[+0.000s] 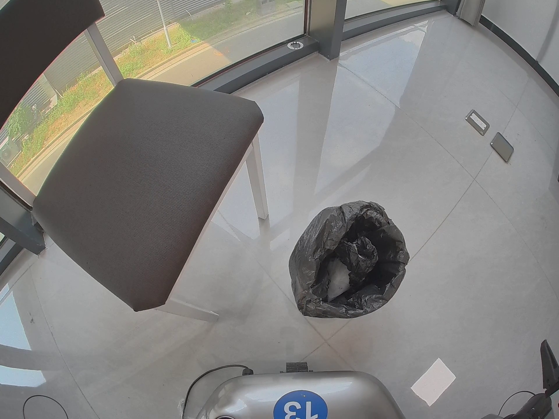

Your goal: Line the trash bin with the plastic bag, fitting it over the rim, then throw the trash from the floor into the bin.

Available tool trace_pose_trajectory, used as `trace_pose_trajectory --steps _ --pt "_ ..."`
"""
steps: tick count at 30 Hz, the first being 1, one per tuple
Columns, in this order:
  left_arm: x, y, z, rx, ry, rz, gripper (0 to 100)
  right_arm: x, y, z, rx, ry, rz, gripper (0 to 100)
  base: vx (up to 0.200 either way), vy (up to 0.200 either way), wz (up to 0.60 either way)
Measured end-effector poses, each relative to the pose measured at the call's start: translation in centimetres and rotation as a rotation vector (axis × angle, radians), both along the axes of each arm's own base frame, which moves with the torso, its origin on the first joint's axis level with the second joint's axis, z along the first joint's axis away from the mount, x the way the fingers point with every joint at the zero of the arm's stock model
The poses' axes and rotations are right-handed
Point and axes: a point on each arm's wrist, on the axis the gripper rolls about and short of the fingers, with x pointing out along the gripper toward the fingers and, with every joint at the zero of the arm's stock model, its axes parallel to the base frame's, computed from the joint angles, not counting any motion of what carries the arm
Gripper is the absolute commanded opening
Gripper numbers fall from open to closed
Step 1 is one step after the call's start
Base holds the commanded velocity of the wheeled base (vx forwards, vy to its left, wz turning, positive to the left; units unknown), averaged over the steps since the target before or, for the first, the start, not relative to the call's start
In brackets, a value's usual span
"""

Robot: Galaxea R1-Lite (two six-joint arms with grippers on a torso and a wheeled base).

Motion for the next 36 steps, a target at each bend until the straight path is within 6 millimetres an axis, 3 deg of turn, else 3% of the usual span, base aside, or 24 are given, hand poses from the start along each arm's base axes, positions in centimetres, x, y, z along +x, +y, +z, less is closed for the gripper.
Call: trace_pose_trajectory --steps 8,15,23,30,36 --pt "5.4 -0.2 -2.6 -0.025 -0.051 -0.12 100 1.2 0.1 -1.7 0.026 -0.042 -0.036 100 0.0 0.0 0.0" --pt "9.8 -0.6 -6.4 -0.011 -0.058 -0.306 100 1.5 0.0 -2.5 0.052 -0.02 -0.089 100 0.0 0.0 0.0" --pt "11.1 -1.0 -8.7 -0.036 -0.022 -0.468 100 1.5 -0.3 -2.7 0.09 -0.021 -0.299 100 0.0 0.0 0.0" --pt "11.2 -1.1 -8.9 -0.069 -0.026 -0.525 100 1.4 -0.2 -2.7 0.136 -0.025 -0.323 100 0.0 0.0 0.0" --pt "11.2 -1.5 -9.0 -0.085 -0.021 -0.699 100 1.4 -0.2 -2.7 0.146 -0.025 -0.322 100 0.0 0.0 0.0"
